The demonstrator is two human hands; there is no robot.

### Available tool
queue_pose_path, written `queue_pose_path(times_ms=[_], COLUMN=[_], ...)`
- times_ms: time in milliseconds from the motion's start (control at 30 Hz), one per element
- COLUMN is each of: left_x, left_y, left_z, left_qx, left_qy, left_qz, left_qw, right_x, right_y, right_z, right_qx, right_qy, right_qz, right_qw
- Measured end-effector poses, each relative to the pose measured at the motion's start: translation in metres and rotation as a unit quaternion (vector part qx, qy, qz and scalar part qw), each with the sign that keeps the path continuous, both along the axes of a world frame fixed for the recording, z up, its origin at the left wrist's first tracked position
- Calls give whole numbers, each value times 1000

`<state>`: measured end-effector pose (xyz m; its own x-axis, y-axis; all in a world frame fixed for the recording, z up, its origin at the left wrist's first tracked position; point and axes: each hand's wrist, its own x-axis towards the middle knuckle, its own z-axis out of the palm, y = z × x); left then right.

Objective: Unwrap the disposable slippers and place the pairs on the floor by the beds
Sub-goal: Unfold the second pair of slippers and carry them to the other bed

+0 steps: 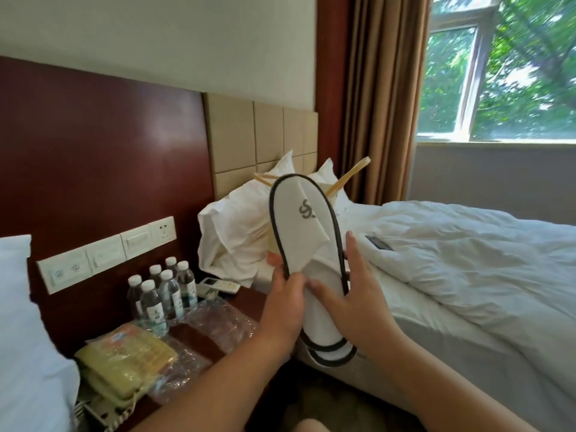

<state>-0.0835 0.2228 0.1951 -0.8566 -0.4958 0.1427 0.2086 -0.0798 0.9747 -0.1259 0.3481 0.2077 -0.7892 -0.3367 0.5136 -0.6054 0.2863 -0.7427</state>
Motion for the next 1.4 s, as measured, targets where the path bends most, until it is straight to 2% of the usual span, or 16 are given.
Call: queue_pose_path(times_ms=[167,267,433,633,900,967,1067,1133,1200,1267,1400], left_x=[2,10,12,8,3,-1,-4,-4,-3,0,6], left_y=[37,60,82,85,84,79,75,74,73,72,70], left_z=[16,26,33,32,49,49,49,49,51,54,60], left_qx=[-85,-129,-122,-107,-76,-62,-62,-60,-46,-23,-35], left_qy=[60,97,89,57,9,7,24,24,9,3,36], left_qz=[68,68,58,48,61,60,74,91,99,78,25], left_qw=[992,985,987,991,995,996,995,994,994,997,998], right_x=[3,8,6,7,9,8,7,8,10,9,4], right_y=[20,31,51,61,64,65,66,65,63,63,68], right_z=[3,13,22,22,23,29,39,45,48,47,47], right_qx=[-48,-75,-89,-151,-114,-160,-273,-313,-317,-288,-281], right_qy=[-5,-1,17,3,30,1,-125,-185,-204,-198,-197], right_qz=[-71,-119,-163,-157,-149,-137,-95,-67,-54,-46,-7], right_qw=[996,990,982,976,982,978,949,929,924,936,939])
